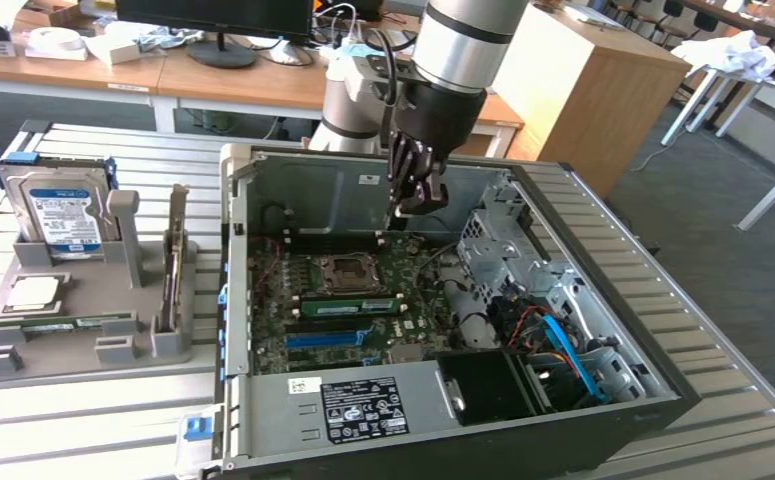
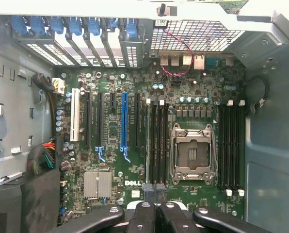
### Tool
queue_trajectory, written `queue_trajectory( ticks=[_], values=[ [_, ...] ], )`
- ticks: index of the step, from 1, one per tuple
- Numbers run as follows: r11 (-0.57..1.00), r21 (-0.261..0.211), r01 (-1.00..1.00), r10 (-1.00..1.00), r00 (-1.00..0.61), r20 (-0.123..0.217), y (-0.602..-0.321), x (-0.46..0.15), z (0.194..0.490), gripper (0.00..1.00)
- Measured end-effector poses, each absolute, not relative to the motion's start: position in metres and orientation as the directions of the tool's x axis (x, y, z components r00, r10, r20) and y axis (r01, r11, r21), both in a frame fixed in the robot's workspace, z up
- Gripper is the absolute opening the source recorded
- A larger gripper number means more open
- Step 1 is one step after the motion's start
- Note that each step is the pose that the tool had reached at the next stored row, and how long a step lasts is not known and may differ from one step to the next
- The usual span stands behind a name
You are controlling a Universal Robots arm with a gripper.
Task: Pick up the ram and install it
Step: 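Press down the ram until it locks into place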
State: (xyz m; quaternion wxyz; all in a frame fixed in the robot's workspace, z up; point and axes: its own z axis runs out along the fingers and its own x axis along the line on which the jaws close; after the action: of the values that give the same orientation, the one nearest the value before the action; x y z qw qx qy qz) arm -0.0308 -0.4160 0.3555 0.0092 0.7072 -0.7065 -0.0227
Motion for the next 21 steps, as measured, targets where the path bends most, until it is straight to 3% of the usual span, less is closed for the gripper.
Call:
queue_trajectory(
  ticks=[21],
  values=[
    [-0.002,0.045,-0.999,-1.0,0.001,-0.022,-0.416,-0.004,0.354,0.1]
  ],
)
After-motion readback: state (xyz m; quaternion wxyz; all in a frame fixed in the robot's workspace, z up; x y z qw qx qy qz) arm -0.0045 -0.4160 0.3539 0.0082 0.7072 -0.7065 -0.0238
